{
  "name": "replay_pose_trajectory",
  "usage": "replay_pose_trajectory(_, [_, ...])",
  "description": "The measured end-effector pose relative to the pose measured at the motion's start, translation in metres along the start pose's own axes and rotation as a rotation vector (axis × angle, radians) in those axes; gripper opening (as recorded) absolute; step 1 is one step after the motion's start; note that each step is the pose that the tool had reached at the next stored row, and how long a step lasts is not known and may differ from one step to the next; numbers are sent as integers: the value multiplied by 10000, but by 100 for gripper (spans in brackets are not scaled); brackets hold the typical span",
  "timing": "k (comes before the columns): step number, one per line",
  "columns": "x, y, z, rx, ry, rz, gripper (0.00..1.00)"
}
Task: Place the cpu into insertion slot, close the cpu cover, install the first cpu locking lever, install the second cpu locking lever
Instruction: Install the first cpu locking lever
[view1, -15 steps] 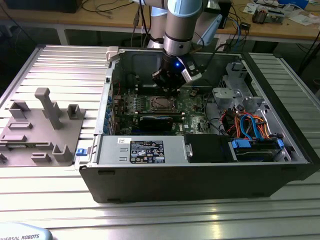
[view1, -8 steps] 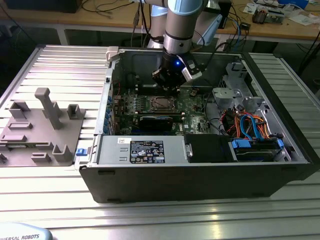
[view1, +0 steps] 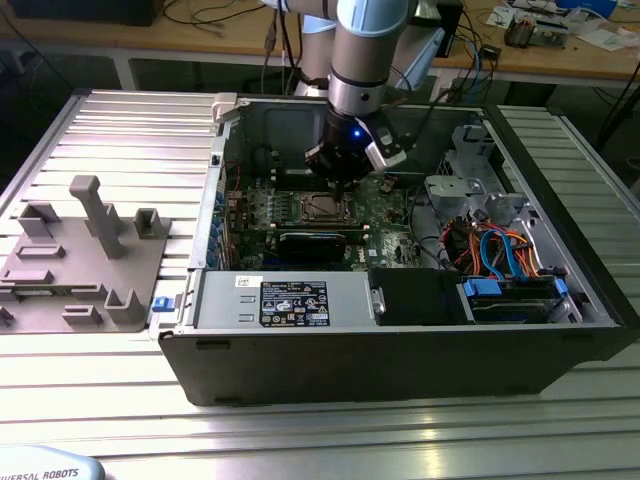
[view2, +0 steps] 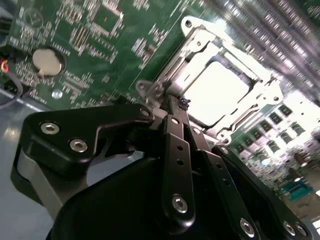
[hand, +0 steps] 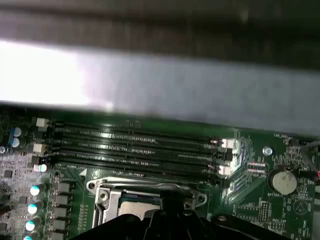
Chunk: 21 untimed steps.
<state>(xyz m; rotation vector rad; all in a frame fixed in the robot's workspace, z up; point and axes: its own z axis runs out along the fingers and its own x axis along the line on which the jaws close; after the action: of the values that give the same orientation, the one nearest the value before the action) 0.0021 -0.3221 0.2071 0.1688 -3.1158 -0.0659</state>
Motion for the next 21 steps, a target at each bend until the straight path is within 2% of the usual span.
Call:
replay_pose_trajectory(4, [14,-130,-5,-1,-1,-1,11])
replay_pose_trajectory(7, [30,-272,-11,1,0,1,11])
replay_pose_trajectory(10, [38,-349,-14,-1,-1,4,11])
replay_pose_trajectory(13, [40,-361,-42,1,-1,17,11])
replay_pose_trajectory(15, [41,-359,-87,0,-1,18,11])
replay_pose_trajectory(16, [40,-349,-113,1,-2,19,11])
replay_pose_trajectory(21, [35,-255,-144,25,-2,19,11])
